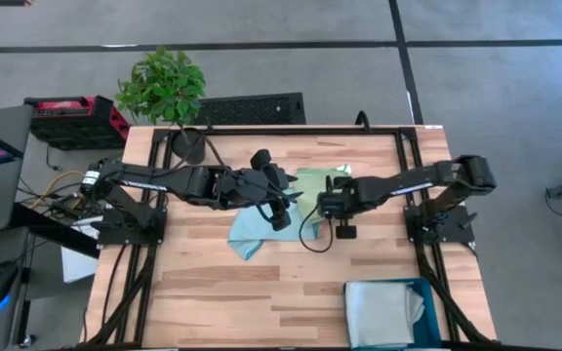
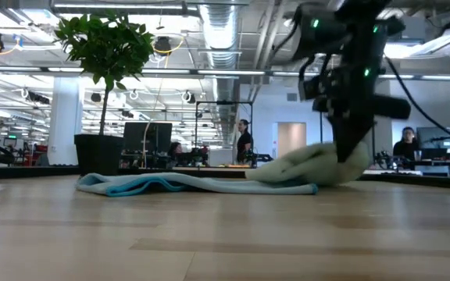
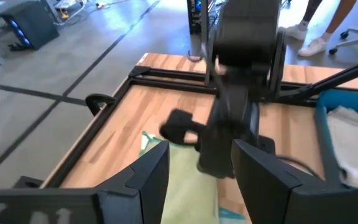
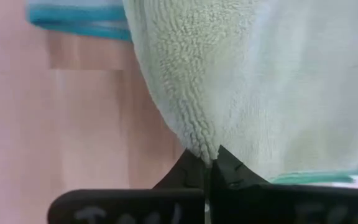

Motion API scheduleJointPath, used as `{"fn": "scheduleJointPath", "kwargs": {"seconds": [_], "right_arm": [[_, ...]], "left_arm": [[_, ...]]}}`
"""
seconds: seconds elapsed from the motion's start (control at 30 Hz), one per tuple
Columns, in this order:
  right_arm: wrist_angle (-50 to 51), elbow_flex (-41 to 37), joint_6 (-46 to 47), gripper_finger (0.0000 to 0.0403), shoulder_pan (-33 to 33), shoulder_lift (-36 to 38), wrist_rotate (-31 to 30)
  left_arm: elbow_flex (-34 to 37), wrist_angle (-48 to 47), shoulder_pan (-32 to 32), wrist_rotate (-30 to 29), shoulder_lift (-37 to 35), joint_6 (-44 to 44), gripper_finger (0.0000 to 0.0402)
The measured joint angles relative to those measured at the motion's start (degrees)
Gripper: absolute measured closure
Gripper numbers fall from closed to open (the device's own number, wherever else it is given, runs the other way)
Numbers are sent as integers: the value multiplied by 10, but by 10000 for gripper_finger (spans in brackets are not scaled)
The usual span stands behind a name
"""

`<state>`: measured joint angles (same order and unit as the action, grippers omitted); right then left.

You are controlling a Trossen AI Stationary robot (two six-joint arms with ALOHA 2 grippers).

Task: Fold microfiber towels
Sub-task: Put the folded green microfiber towel into the blue bin

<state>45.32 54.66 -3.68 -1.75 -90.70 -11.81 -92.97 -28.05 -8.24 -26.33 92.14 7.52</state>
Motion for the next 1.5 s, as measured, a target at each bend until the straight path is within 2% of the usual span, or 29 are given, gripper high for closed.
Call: {"fn": "scheduleJointPath", "kwargs": {"seconds": [0.23,0.4,0.7,0.93,1.3,1.5], "right_arm": [[52,0,22,395,-18,101,2],[85,0,24,396,-58,168,59],[98,1,38,390,-147,250,144],[94,1,143,390,-234,264,222],[75,1,331,387,-387,258,229],[36,1,420,387,-462,257,253]], "left_arm": [[0,-10,-12,0,0,48,235],[0,-35,-19,0,0,78,235],[0,-50,-19,0,0,72,235],[0,-99,-19,0,0,67,235],[0,-106,-19,0,0,67,235],[0,-106,-19,0,0,67,235]]}}
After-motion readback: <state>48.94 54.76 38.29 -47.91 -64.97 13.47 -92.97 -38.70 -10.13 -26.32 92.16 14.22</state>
